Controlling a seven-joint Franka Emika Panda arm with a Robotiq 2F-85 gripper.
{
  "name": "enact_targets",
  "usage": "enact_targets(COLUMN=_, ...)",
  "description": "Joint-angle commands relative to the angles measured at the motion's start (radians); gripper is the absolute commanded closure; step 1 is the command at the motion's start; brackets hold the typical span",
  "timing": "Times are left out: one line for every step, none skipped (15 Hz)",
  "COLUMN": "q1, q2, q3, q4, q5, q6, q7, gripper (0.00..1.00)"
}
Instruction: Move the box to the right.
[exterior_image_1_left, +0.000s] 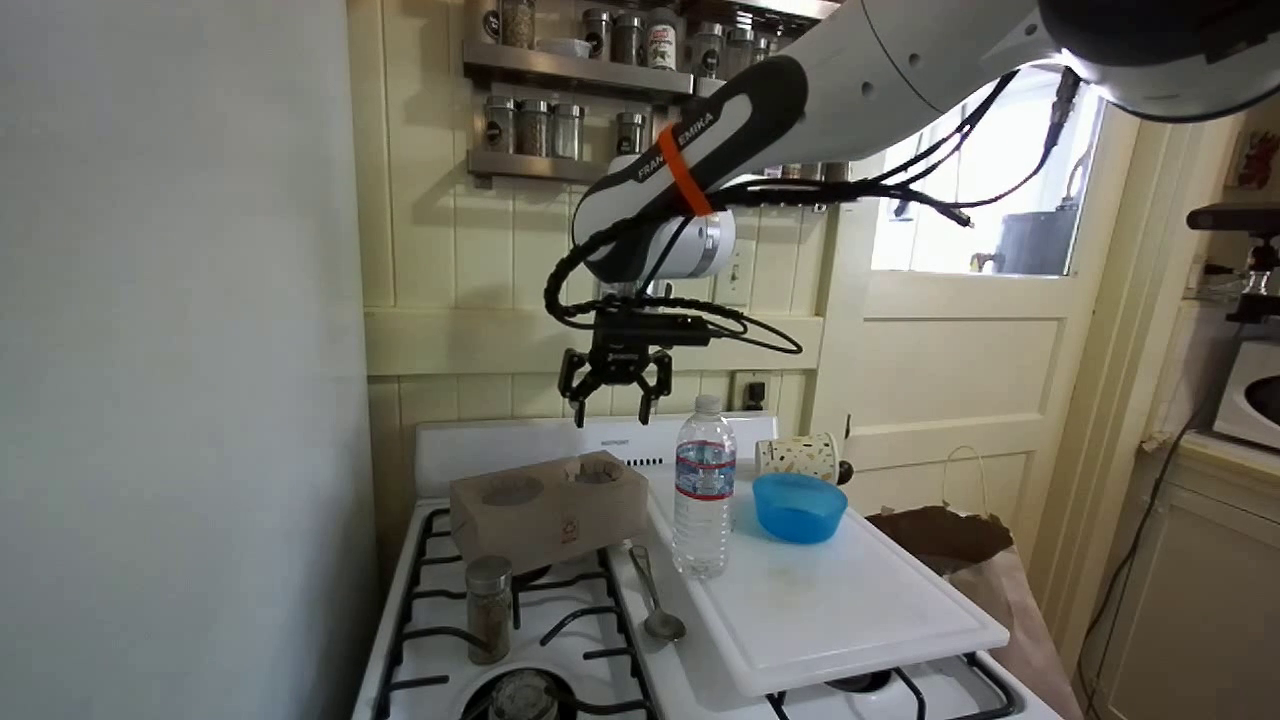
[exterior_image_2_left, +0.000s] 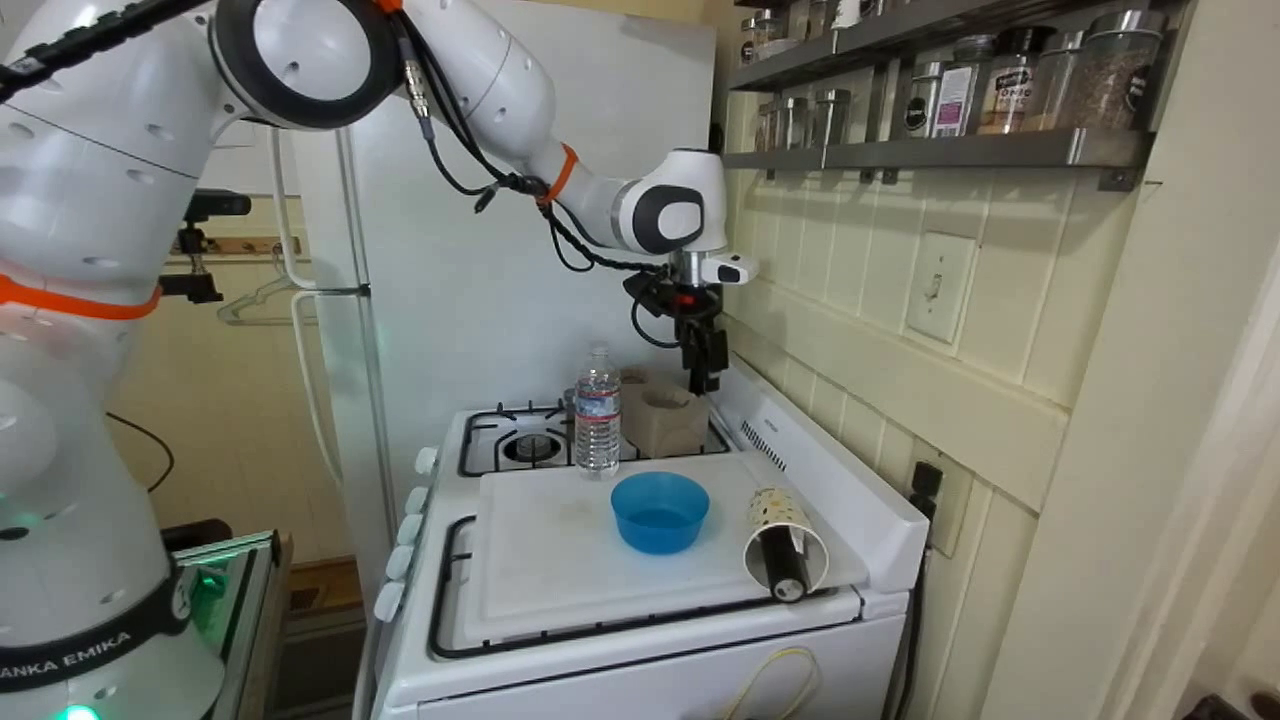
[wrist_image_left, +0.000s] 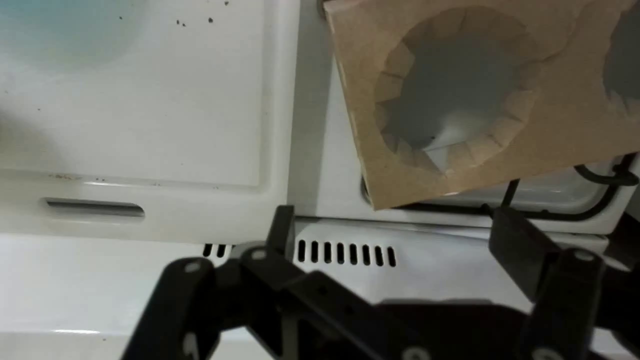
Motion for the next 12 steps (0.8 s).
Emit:
enact_targets(q1=0.01, q2=0.015, q3=-0.013, q4=-0.032, q5=-0.004, q6=0.026, q7=-0.001, gripper=0.0)
enact_targets(q1=0.007, q2=0.032, q3=-0.01, q4=-0.02, q5=0.001, q6=0.023, q7=-0.012, gripper=0.01)
enact_targets(q1=0.006, q2=0.045, q3=-0.009, q4=-0.016, q5=0.005, q6=0.028, q7=-0.016, gripper=0.03)
enact_targets(q1=0.001, q2=0.059, q3=-0.005, q4=-0.007, q5=0.016, q6=0.019, q7=-0.023, gripper=0.04)
enact_targets(q1=-0.003, q2=0.07, q3=-0.001, q4=-0.002, q5=0.024, q6=0.019, q7=-0.037, gripper=0.08)
enact_targets(q1=-0.001, q2=0.082, q3=-0.001, q4=0.002, q5=0.021, q6=0.017, q7=-0.043, gripper=0.09)
enact_targets(q1=0.0, q2=0.092, q3=-0.001, q4=0.009, q5=0.022, q6=0.006, q7=-0.047, gripper=0.15)
enact_targets(q1=0.001, q2=0.101, q3=-0.001, q4=0.01, q5=0.021, q6=0.0, q7=-0.05, gripper=0.13)
enact_targets(q1=0.001, q2=0.106, q3=0.0, q4=0.01, q5=0.022, q6=-0.001, q7=-0.053, gripper=0.13)
enact_targets(q1=0.0, q2=0.111, q3=0.0, q4=0.008, q5=0.024, q6=0.002, q7=-0.055, gripper=0.21)
enact_targets(q1=-0.001, q2=0.116, q3=0.0, q4=0.01, q5=0.025, q6=-0.001, q7=-0.057, gripper=0.4)
enact_targets(q1=0.0, q2=0.121, q3=-0.001, q4=0.012, q5=0.024, q6=-0.004, q7=-0.055, gripper=0.47)
